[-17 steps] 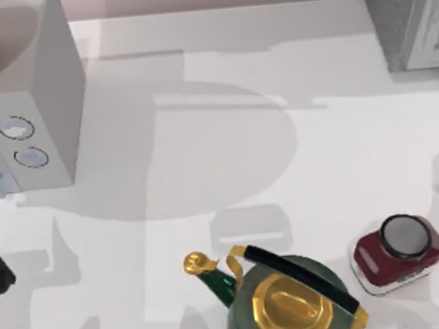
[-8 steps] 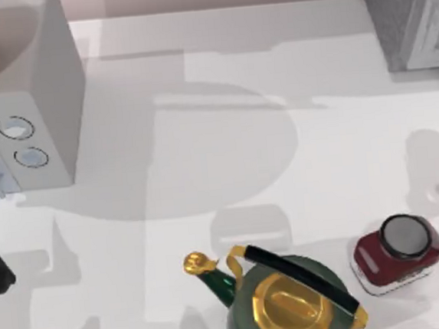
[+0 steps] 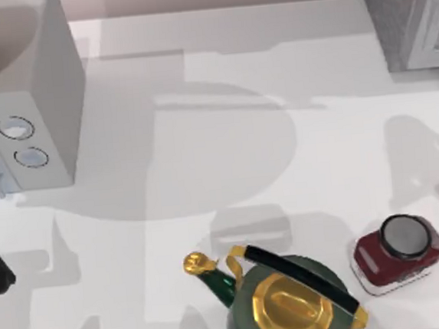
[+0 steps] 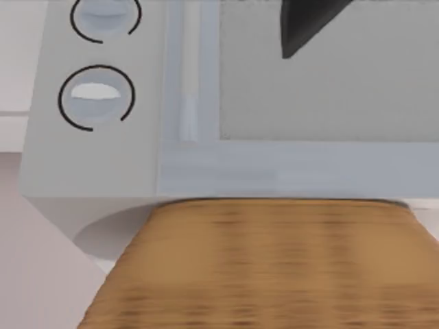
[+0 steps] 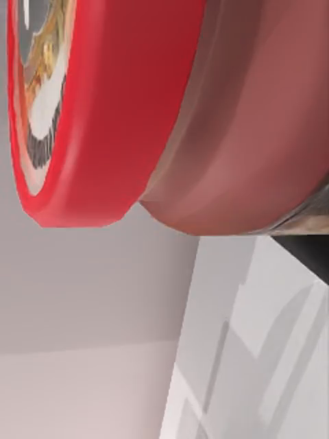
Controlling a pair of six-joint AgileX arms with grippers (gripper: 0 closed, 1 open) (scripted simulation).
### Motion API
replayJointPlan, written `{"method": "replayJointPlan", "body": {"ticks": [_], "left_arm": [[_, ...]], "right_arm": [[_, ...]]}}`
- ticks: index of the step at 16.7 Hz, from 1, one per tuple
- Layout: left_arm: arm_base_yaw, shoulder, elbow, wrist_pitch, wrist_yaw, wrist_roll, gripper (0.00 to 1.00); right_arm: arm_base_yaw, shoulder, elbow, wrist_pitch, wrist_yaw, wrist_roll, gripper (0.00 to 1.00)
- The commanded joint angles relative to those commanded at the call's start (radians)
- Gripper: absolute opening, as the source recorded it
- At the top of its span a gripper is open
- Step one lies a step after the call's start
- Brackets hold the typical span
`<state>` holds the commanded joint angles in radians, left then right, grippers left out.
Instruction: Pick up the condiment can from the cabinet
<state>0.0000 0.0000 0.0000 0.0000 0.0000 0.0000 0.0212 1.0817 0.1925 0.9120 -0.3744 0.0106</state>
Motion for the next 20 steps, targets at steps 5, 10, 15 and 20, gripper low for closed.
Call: {"method": "replayJointPlan", "body": {"ticks": [5,10,15,20], "left_arm": [[0.0,0.0,0.0,0.0,0.0,0.0,1.0],[0.0,0.0,0.0,0.0,0.0,0.0,1.0],[0.0,0.0,0.0,0.0,0.0,0.0,1.0],[0.0,0.0,0.0,0.0,0.0,0.0,1.0]], "right_arm": [[0.004,0.235,0.034,0.186,-0.08,0.001,0.0],[0.004,0.471,0.067,0.372,-0.156,0.001,0.0],[0.009,0.704,0.109,0.57,-0.237,0.006,0.0],[0.013,0.919,0.146,0.751,-0.313,0.006,0.0]]}}
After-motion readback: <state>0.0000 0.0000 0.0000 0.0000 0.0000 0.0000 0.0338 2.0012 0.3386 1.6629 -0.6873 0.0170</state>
